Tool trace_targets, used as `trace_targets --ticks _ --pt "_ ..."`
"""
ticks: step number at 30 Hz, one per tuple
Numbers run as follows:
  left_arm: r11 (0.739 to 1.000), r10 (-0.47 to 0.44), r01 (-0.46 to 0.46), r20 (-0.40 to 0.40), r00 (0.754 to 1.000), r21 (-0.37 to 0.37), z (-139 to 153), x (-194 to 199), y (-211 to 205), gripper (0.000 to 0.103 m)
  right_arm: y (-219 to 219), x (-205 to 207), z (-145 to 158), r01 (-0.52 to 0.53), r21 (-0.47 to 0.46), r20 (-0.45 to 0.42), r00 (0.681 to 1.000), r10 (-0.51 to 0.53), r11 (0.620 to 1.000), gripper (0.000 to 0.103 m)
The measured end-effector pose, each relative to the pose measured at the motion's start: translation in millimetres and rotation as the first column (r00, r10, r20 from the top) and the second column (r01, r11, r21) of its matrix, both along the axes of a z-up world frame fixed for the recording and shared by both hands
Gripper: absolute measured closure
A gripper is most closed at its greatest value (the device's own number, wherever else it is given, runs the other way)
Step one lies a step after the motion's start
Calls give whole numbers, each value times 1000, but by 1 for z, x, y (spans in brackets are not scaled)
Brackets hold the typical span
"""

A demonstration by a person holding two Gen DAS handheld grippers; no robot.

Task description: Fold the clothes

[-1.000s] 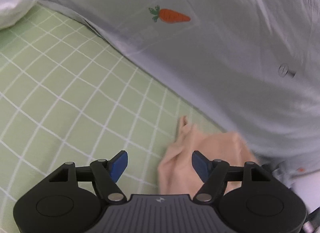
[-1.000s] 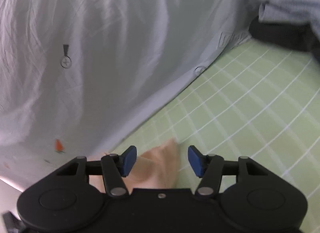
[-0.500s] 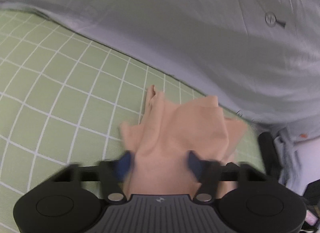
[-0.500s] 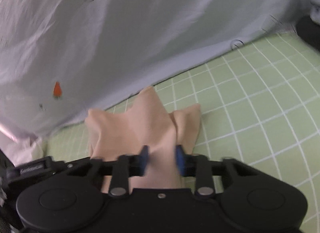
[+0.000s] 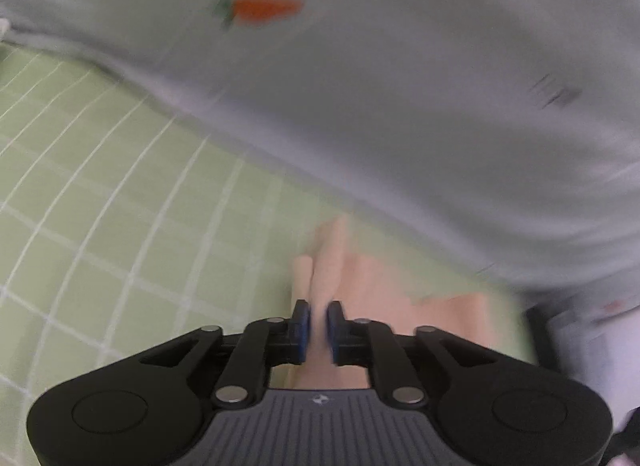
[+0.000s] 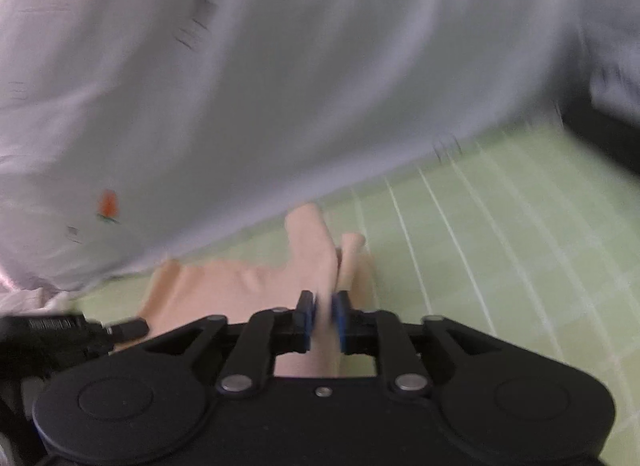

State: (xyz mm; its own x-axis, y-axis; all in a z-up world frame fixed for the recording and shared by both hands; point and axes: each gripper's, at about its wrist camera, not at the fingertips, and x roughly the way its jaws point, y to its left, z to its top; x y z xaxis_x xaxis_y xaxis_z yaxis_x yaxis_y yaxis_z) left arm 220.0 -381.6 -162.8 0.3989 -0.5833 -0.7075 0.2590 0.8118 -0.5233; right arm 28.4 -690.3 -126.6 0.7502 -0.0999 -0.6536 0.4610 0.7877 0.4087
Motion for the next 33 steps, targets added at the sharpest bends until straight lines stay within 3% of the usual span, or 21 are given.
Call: trace_targets --ticks 1,2,3,6,14,17,19,21,27,33 --pt "1000 -4 4 -10 1000 8 -3 2 0 50 -4 4 -5 15 22 -29 999 -14 1000 65" --pt "1000 -8 8 -20 1000 17 -6 4 0 37 -5 4 -5 13 23 -26 1000 -12 1000 49" --pt "1000 -16 16 -28 999 5 -7 7 1 18 -7 4 -5 9 23 -24 1000 -8 1000 40" --pt "998 -56 54 -44 997 -38 -10 12 1 17 -5 11 -9 -48 23 -30 998 49 999 35" --pt "978 -207 208 -32 978 33 -20 13 -28 18 -2 42 -30 -100 74 -82 991 106 992 38" --pt "965 -258 259 -28 966 29 -20 7 -32 37 -1 47 -33 -97 103 -74 992 105 990 46" --pt "961 -276 277 -36 960 15 -21 2 -33 65 1 46 -37 -115 114 -66 990 123 987 62" --pt "969 -249 247 -74 966 -28 -25 -3 -27 82 2 41 -39 -116 146 -51 991 124 983 74" --pt "969 -246 243 -112 963 -39 -15 -46 -17 83 19 6 -27 -116 182 -61 990 129 976 77" --pt "961 -275 269 -146 950 -64 3 -112 9 83 50 -64 -6 -83 210 -74 992 101 974 78"
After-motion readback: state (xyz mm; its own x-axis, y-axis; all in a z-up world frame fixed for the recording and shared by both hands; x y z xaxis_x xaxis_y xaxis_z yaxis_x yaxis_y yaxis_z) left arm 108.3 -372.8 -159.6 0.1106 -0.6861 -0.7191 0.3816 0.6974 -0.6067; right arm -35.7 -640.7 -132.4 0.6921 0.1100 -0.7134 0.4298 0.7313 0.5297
